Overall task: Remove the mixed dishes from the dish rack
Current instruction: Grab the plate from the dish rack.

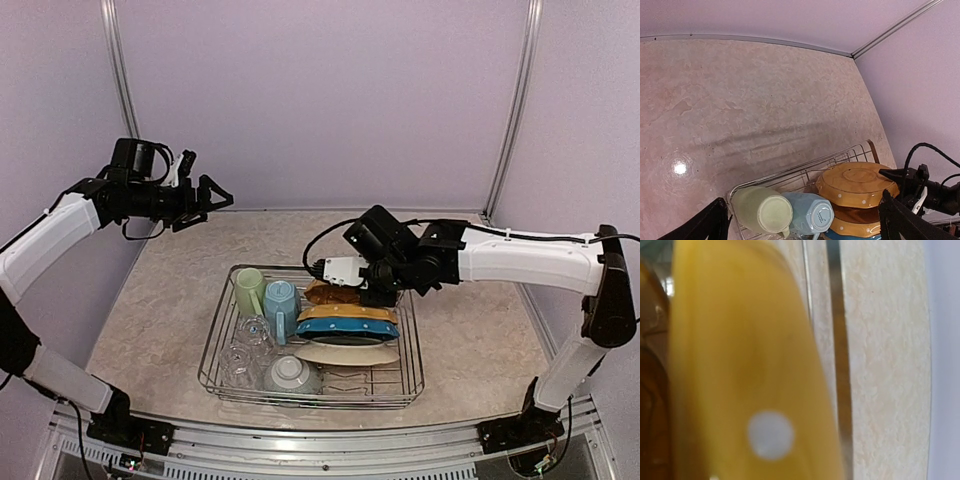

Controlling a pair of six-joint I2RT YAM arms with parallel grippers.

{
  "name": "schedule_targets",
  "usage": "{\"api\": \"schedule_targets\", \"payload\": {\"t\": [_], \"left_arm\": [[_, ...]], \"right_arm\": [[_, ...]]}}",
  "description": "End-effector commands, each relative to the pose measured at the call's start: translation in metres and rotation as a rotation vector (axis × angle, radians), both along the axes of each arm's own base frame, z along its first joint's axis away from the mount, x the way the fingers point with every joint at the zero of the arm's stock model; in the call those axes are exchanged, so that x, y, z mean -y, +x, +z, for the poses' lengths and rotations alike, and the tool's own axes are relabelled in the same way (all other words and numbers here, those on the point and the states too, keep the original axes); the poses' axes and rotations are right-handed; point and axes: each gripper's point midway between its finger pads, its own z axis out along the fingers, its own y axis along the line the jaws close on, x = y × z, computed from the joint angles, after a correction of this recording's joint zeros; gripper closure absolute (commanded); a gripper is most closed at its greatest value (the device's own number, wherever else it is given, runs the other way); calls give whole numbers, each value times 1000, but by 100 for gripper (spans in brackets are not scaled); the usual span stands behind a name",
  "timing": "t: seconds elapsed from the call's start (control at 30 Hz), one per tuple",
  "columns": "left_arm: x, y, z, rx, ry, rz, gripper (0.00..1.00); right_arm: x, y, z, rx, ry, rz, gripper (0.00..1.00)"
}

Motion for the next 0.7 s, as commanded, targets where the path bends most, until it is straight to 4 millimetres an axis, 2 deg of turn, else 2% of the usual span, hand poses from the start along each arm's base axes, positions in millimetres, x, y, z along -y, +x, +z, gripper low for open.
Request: {"api": "schedule_targets", "payload": {"t": [0.0,0.2,0.4,0.57,0.67], "left_arm": [[0,3,-2,-13,27,6,1],[1,4,-3,-22,23,3,1],[5,3,0,-26,5,-15,1],[10,0,3,-26,-25,-41,1],[14,-4,8,-21,-59,-64,1]], "right_arm": [[-7,-2,75,111,174,0,100],[3,-5,106,153,260,-31,100],[24,-11,156,236,462,-98,100],[58,-8,200,346,769,-265,100],[73,2,210,307,977,-365,100]]}}
